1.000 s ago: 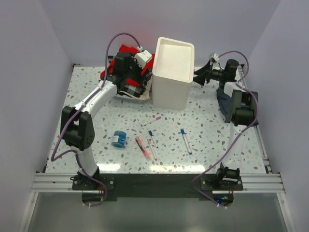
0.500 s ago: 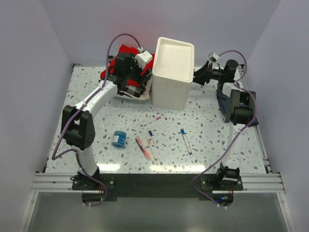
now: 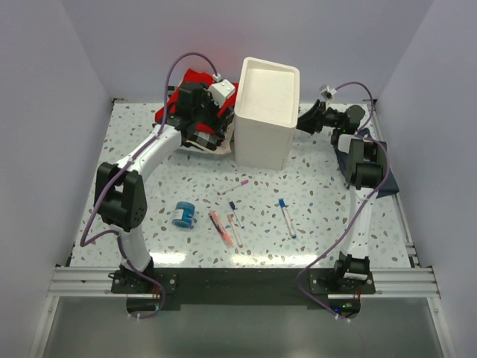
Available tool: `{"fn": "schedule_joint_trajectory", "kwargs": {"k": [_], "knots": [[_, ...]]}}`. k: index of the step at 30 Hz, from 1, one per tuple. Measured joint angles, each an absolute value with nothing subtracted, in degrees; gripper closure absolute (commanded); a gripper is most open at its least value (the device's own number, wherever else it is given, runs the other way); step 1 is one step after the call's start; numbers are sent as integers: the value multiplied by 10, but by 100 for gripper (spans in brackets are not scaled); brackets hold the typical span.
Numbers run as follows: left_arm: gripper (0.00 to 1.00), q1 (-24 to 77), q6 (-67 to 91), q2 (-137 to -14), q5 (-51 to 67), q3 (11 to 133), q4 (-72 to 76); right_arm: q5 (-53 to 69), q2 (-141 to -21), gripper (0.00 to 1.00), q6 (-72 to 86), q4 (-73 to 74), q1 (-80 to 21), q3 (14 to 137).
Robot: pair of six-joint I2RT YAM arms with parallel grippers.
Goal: Sort the stationery into containers
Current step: Open the drawer in the storage box.
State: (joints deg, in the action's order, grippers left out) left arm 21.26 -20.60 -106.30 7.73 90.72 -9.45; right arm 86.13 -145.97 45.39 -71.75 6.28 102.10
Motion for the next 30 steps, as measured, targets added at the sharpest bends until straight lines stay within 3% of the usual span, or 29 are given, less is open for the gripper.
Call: {"fn": "schedule_joint_trajectory", "kwargs": {"k": [5,15,30], "knots": [[16,213,-206,-1063,76,901,-96,865,-1460,100,477,-733,62,1021],[16,213,-206,-1063,76,901,-94,870,-1460,100,513,-737,76,1022],[16,211,-206,-1063,55,884,-77,866,-1406,100,530,-747,178,953]]}}
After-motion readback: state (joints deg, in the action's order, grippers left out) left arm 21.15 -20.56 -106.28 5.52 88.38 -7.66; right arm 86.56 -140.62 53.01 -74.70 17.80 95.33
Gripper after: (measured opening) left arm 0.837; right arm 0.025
